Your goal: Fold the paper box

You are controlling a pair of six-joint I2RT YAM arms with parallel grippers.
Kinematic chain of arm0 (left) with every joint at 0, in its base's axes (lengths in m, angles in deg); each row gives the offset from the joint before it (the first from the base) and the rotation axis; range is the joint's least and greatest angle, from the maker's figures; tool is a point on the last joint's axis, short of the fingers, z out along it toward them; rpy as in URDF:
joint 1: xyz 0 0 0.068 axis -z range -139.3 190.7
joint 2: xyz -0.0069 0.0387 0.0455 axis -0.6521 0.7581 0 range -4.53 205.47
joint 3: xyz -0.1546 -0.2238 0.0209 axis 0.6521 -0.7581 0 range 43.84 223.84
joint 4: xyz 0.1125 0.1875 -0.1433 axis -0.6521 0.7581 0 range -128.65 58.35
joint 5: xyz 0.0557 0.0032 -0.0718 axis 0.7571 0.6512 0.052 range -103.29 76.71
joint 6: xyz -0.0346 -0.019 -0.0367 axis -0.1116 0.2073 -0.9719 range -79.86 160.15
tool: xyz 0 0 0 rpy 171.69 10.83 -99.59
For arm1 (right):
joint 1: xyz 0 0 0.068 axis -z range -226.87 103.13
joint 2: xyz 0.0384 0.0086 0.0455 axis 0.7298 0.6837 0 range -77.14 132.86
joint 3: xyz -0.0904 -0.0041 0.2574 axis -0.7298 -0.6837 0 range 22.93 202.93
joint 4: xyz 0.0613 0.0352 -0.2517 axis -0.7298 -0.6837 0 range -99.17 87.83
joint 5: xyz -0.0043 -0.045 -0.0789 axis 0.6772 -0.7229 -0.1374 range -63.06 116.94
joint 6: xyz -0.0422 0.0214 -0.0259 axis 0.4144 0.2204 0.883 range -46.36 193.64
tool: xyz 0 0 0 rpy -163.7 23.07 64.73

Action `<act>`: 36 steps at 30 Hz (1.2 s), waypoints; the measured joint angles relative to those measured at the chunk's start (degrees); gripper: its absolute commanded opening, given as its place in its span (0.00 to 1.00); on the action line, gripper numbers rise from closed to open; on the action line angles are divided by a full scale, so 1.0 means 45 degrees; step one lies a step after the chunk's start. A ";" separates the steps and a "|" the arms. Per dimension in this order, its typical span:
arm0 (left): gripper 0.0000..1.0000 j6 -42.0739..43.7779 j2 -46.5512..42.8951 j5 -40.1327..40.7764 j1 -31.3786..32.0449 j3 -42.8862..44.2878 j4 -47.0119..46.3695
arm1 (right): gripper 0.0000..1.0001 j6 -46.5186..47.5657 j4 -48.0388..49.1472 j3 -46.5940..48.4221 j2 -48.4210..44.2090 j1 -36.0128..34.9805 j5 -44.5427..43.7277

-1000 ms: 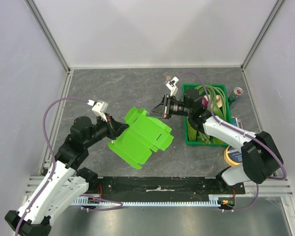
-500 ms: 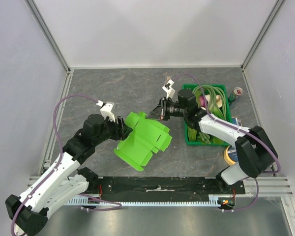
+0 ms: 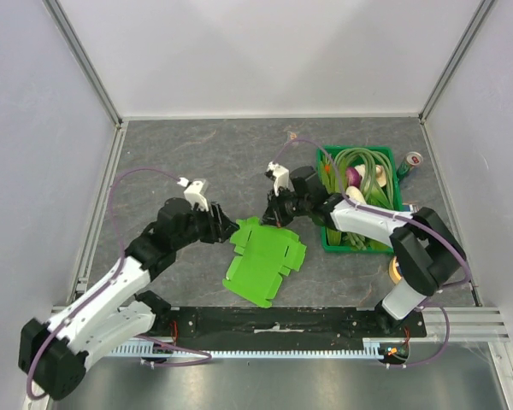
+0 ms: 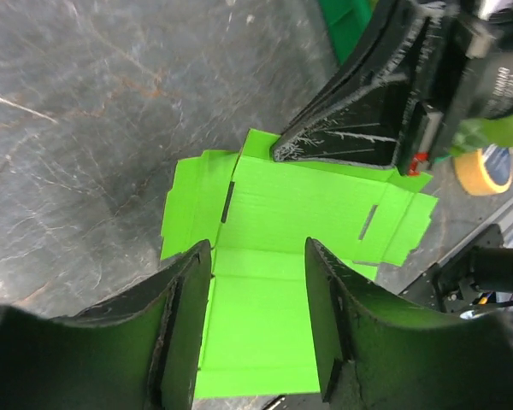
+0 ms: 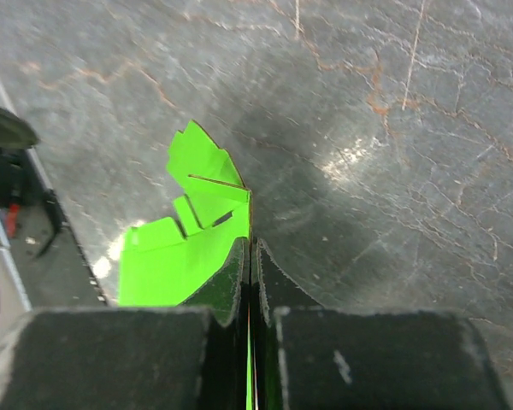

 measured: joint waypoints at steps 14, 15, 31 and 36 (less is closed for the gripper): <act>0.50 -0.0432 0.3589 -0.0291 0.0000 -0.0860 -0.2885 | 0.00 0.3429 0.0976 -0.0291 0.0539 -0.0777 -0.2186; 0.48 -0.0442 0.3891 -0.0311 0.0000 -0.0884 -0.2948 | 0.00 0.3502 0.1035 -0.0335 0.0544 -0.0782 -0.2186; 0.46 -0.0466 0.6722 0.0024 0.0005 -0.1302 -0.3385 | 0.00 0.3555 0.1520 -0.0335 0.0631 -0.0777 -0.2098; 0.26 -0.0491 0.6849 0.0049 0.0044 -0.1355 -0.3735 | 0.00 0.3449 0.1690 -0.0340 0.0641 -0.0782 -0.2059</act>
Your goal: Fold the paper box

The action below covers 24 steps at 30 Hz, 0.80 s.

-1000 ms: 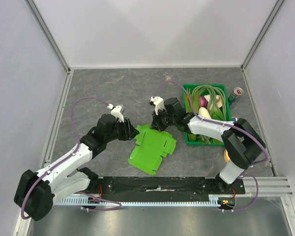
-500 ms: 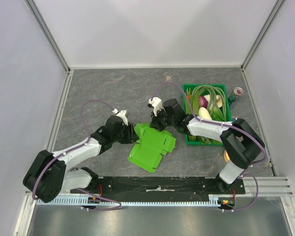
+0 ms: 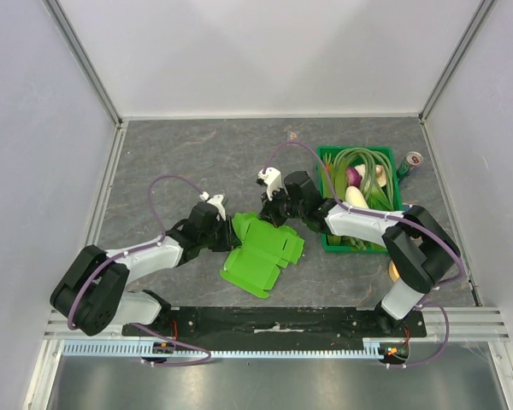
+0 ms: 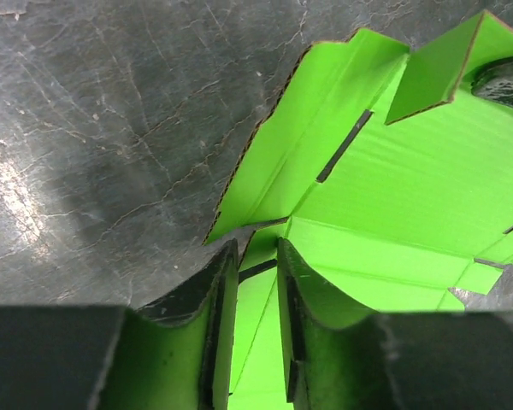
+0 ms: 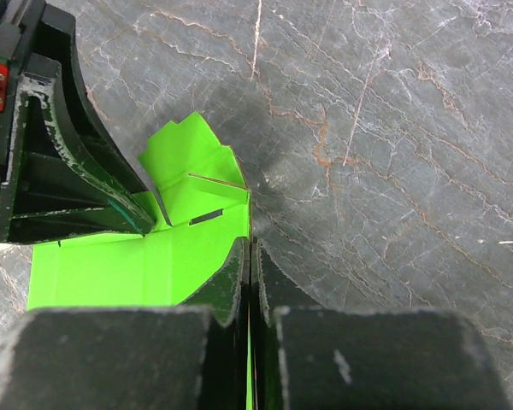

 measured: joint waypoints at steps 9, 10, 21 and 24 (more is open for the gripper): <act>0.14 0.0131 -0.0806 0.0937 0.0699 -0.0228 -0.0155 | 0.00 -0.0427 0.0296 -0.0015 0.0355 -0.0034 -0.0034; 0.14 0.0199 -0.0869 0.1175 0.0913 -0.0233 -0.0126 | 0.00 -0.0491 0.0359 -0.0015 0.0403 -0.0029 -0.0053; 0.49 0.0661 -0.1195 0.1642 0.1637 -0.0583 -0.0500 | 0.00 -0.0777 0.0549 -0.0015 0.0801 -0.0165 -0.0117; 0.50 0.0661 -0.1855 0.1370 0.1637 -0.1015 -0.0835 | 0.00 -0.0578 0.0452 -0.0015 0.0826 -0.0325 -0.0248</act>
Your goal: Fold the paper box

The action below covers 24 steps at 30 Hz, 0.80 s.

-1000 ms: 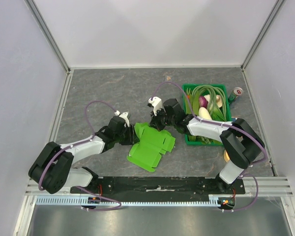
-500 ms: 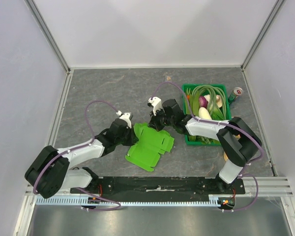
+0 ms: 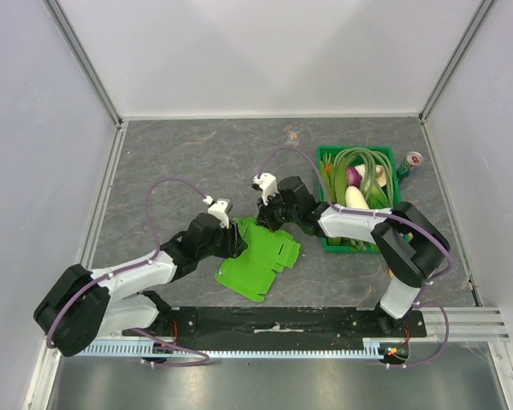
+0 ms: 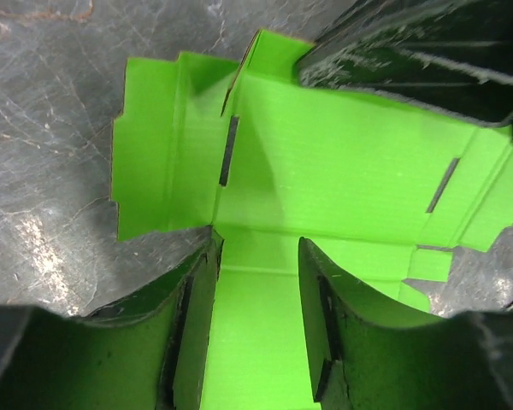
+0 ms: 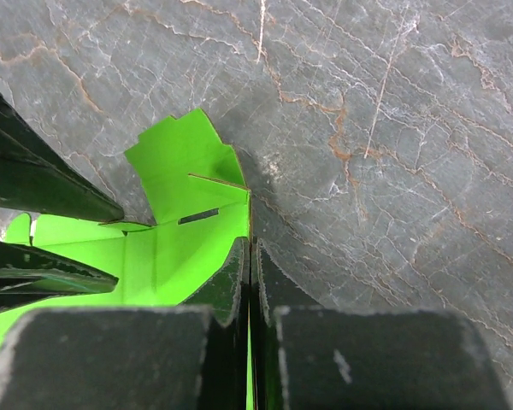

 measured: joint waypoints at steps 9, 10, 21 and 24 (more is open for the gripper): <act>0.26 0.0155 -0.0549 0.0311 -0.0029 0.0427 -0.0131 | 0.00 0.0850 -0.0194 0.0000 0.0000 -0.0170 -0.0427; 0.21 0.0146 -0.0563 0.0432 -0.0029 0.0544 -0.0117 | 0.00 0.0899 -0.0199 0.0000 0.0000 -0.0170 -0.0427; 0.50 -0.0087 -0.1627 -0.0097 -0.1885 0.0840 0.0165 | 0.00 0.1491 -0.0996 0.0442 0.0000 -0.0170 0.0102; 0.50 -0.0068 -0.1404 -0.1117 -0.2754 0.0971 0.0189 | 0.00 0.1545 -0.1209 0.0719 0.0000 -0.0170 0.0403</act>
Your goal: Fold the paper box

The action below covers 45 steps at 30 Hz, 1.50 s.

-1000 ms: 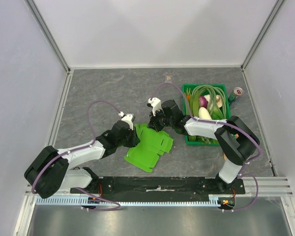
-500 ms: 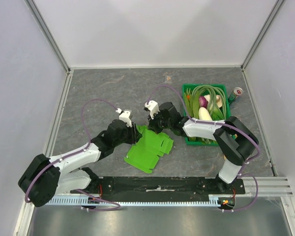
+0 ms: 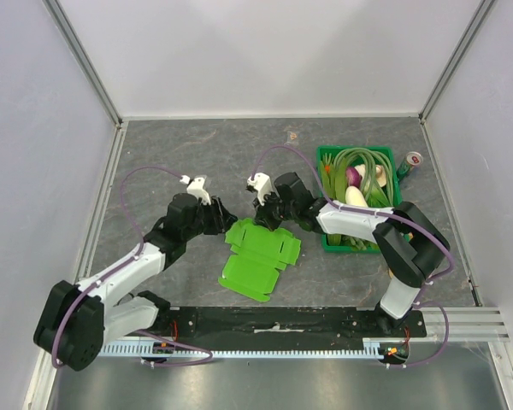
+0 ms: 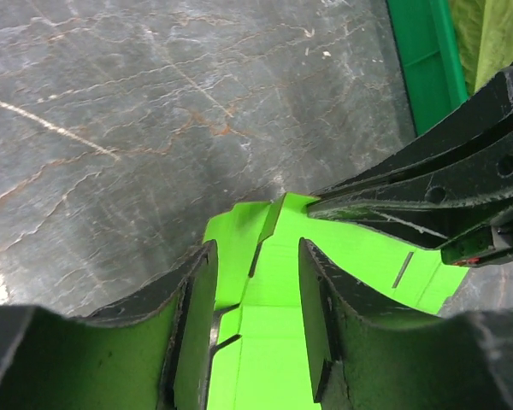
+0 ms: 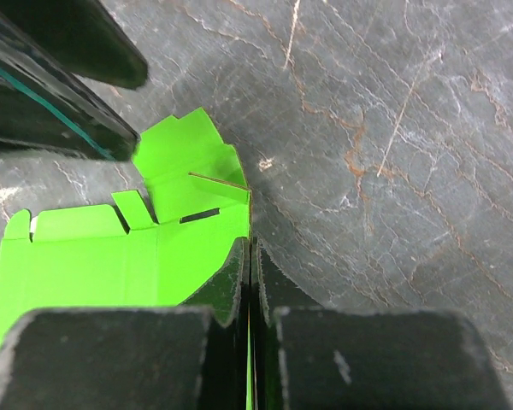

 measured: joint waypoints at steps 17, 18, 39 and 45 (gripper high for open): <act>0.34 0.1642 0.2924 -0.1039 0.0738 0.2103 0.0831 | 0.00 0.0000 -0.0219 0.0155 0.0345 -0.0034 0.0831; 0.34 0.1719 0.3036 -0.0928 0.0903 0.2152 0.0894 | 0.00 0.0000 -0.0214 0.0155 0.0345 -0.0034 0.0845; 0.50 0.2127 0.3434 0.0165 0.1243 0.2234 0.1064 | 0.00 -0.0034 -0.0248 0.0155 0.0359 -0.0034 0.1083; 0.54 0.2127 0.3138 0.0194 0.1243 0.2225 0.1127 | 0.00 -0.0034 -0.0199 0.0155 0.0359 -0.0034 0.1166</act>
